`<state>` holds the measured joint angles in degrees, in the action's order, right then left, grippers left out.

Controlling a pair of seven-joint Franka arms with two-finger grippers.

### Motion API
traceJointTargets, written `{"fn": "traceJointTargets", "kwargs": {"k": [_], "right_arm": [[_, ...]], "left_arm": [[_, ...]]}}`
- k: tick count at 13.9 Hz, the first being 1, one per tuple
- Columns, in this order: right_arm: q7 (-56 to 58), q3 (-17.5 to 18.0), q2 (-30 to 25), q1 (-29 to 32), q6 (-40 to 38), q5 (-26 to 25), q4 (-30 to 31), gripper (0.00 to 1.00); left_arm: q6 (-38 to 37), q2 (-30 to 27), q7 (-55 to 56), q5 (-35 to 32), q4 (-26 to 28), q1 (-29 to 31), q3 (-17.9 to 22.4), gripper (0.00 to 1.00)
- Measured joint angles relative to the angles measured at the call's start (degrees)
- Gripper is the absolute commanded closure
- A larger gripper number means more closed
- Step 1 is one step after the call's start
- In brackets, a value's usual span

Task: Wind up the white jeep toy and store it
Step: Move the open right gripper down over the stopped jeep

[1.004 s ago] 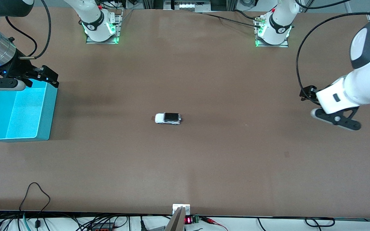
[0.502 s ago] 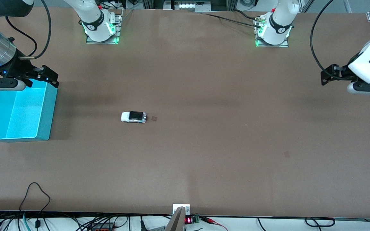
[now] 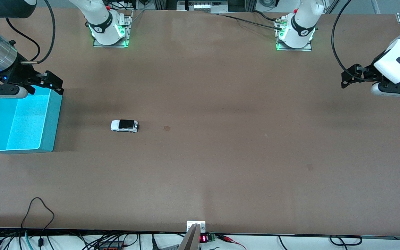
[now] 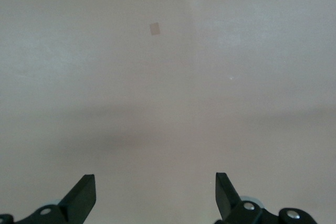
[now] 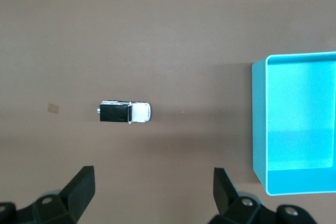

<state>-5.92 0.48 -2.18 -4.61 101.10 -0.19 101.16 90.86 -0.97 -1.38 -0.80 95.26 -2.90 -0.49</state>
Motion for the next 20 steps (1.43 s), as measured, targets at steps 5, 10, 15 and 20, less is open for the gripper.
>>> {"fn": "traceJointTargets", "kwargs": {"k": [5, 10, 15, 20], "right_arm": [[0.12, 0.26, 1.52, -0.22, -0.46, 0.00, 0.53, 0.00], [11.11, 0.62, 8.09, -4.75, 0.35, 0.00, 1.40, 0.00], [38.77, 0.72, 14.64, -6.76, 8.39, 0.00, 1.75, 0.00], [61.97, 0.72, 17.59, -6.87, 24.06, 1.90, 9.99, 0.00]], "left_arm": [[-0.43, -0.01, 0.00, 0.03, -0.01, 0.00, 0.04, 0.00], [-0.44, -0.02, 0.00, 0.03, -0.03, 0.00, 0.14, 0.00], [-0.44, -0.02, 0.00, 0.03, -0.03, 0.00, 0.35, 0.00], [-0.91, -0.02, 0.00, 0.03, -0.03, 0.00, 0.35, 0.00]]}}
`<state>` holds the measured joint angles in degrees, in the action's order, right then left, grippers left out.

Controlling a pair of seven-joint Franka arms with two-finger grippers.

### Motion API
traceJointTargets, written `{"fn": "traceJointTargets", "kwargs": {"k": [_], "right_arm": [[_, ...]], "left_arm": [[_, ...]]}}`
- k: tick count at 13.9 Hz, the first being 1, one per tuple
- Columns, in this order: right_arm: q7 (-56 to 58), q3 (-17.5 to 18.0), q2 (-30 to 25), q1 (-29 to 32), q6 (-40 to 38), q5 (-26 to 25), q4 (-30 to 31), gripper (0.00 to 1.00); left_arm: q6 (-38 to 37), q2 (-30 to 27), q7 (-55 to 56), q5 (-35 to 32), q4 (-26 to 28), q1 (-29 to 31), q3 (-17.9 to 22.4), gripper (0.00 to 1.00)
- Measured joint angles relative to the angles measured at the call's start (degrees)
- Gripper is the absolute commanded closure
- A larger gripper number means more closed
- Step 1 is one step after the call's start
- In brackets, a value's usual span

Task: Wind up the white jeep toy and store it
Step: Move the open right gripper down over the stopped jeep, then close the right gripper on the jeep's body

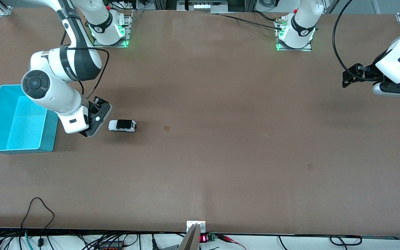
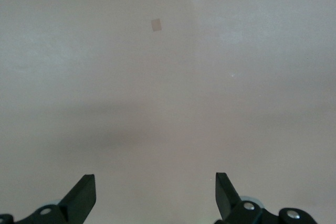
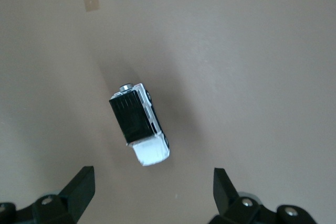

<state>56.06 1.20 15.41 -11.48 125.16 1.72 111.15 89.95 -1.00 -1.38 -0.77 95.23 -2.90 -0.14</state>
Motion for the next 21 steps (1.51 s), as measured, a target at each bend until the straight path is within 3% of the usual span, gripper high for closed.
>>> {"fn": "traceJointTargets", "kwargs": {"k": [5, 14, 15, 17, 19, 21], "right_arm": [[6.98, 0.40, 2.75, -0.83, 15.77, 0.43, 9.88, 0.00], [7.32, 1.10, 7.90, -1.29, 25.13, 0.44, 12.71, 0.01], [7.37, 1.12, 8.28, -1.40, 25.32, 0.44, 12.72, 0.14], [7.68, 1.29, 8.57, -1.68, 25.42, 0.44, 12.72, 0.61], [8.44, 1.31, 8.62, -1.85, 25.41, 0.44, 12.72, 1.00], [9.13, 1.34, 8.50, -1.89, 25.30, 0.44, 12.70, 1.00]], "left_arm": [[-0.53, 0.00, 0.00, 0.00, 0.00, 0.00, 0.00, 0.00], [-1.48, 0.00, 0.00, 0.00, 0.00, 0.00, 0.02, 0.00], [-1.54, 0.00, 0.00, 0.00, 0.00, 0.00, 0.02, 0.00], [-1.90, 0.00, 0.00, 0.00, 0.00, 0.00, 0.02, 0.00], [-2.40, 0.00, 0.00, 0.00, 0.00, 0.00, 0.02, 0.00], [-2.50, 0.00, 0.00, 0.00, 0.00, 0.00, 0.02, 0.00]]}}
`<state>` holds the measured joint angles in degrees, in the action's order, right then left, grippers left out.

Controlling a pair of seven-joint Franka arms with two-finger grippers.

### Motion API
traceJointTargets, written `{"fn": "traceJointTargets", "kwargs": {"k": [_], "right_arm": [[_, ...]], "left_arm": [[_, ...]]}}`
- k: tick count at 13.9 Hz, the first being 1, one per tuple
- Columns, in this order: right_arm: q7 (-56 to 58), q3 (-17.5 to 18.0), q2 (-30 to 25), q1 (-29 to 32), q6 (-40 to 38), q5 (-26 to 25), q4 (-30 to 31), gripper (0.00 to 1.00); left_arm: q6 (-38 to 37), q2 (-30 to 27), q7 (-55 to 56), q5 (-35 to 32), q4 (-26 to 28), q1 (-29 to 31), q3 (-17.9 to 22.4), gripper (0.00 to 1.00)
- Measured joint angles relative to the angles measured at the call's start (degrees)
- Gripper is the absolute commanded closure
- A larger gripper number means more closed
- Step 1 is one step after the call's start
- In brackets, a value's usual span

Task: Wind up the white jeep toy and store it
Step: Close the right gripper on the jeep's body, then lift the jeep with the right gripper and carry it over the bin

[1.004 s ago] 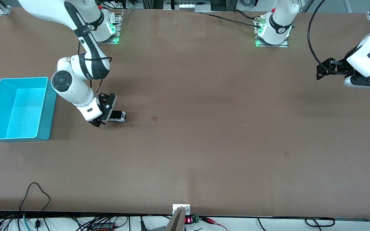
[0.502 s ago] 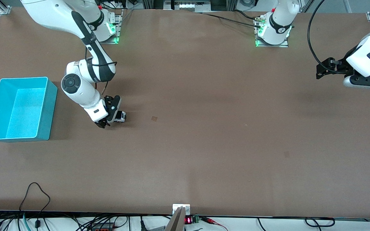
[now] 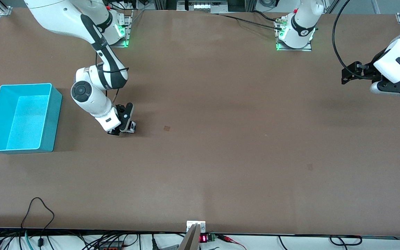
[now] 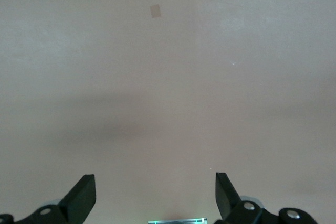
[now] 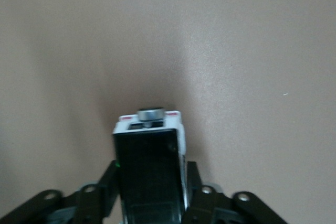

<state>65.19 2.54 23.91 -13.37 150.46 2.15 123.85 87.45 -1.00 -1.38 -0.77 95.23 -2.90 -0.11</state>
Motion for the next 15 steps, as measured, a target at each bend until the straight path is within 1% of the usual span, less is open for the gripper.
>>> {"fn": "traceJointTargets", "kwargs": {"k": [2, 4, 8, 9, 11, 15], "right_arm": [[0.16, 0.01, -0.30, -0.07, -0.74, 0.00, -0.25, 1.00], [-0.05, -0.08, -1.08, -0.04, -4.11, 0.05, -2.09, 1.00], [-8.15, -1.21, -5.18, 0.29, -19.06, 0.27, -10.33, 1.00], [-10.39, -1.98, -6.18, 0.31, -21.28, 0.27, -11.86, 1.00], [-15.42, -4.49, -7.73, 0.38, -23.22, 0.29, -13.68, 1.00], [-27.83, -9.94, -9.62, 0.54, -29.30, 0.28, -15.43, 1.00]], "left_arm": [[-0.02, 0.00, 0.00, 0.00, 0.00, 0.00, 0.00, 0.00], [-0.09, 0.00, 0.00, 0.00, 0.00, 0.00, 0.00, 0.00], [-0.15, 0.00, 0.00, 0.00, 0.00, -0.03, -0.03, 0.00], [-0.15, 0.00, 0.00, 0.00, -0.01, -0.03, -0.03, 0.00], [-0.17, 0.00, 0.00, 0.00, -0.01, -0.05, -0.04, 0.00], [-0.18, 0.00, 0.00, 0.00, -0.01, -0.07, -0.03, 0.00]]}}
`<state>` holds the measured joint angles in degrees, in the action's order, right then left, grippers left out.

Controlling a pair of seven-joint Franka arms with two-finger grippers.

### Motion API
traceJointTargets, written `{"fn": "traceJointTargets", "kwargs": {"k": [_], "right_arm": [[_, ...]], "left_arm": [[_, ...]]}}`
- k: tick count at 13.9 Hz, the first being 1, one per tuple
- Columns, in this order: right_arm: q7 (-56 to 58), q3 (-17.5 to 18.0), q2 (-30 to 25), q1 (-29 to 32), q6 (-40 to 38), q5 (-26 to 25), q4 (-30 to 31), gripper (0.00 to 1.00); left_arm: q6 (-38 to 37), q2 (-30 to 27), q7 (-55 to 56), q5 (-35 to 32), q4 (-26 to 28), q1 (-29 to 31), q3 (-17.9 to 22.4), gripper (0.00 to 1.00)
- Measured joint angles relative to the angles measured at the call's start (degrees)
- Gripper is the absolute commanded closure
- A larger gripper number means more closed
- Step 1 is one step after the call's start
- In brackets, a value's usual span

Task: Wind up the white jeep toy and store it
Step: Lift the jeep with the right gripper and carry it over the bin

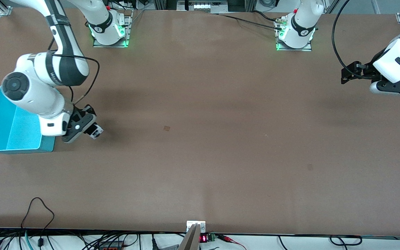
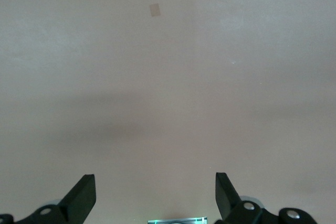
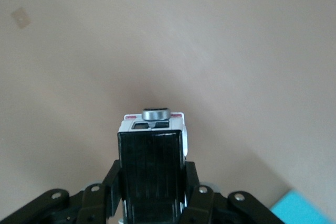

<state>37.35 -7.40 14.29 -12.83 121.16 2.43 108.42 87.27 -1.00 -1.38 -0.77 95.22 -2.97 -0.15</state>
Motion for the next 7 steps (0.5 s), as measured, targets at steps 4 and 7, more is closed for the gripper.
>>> {"fn": "traceJointTargets", "kwargs": {"k": [4, 7], "right_arm": [[-10.10, -3.77, -1.83, -0.01, -4.21, -3.16, -0.15, 1.00], [-12.89, -8.48, -2.40, 0.14, -4.72, -5.34, -0.15, 1.00]], "left_arm": [[-0.01, 0.00, 0.00, 0.00, 0.00, 0.00, 0.01, 0.00], [-0.02, 0.00, 0.00, 0.00, 0.00, 0.00, 0.02, 0.00]]}}
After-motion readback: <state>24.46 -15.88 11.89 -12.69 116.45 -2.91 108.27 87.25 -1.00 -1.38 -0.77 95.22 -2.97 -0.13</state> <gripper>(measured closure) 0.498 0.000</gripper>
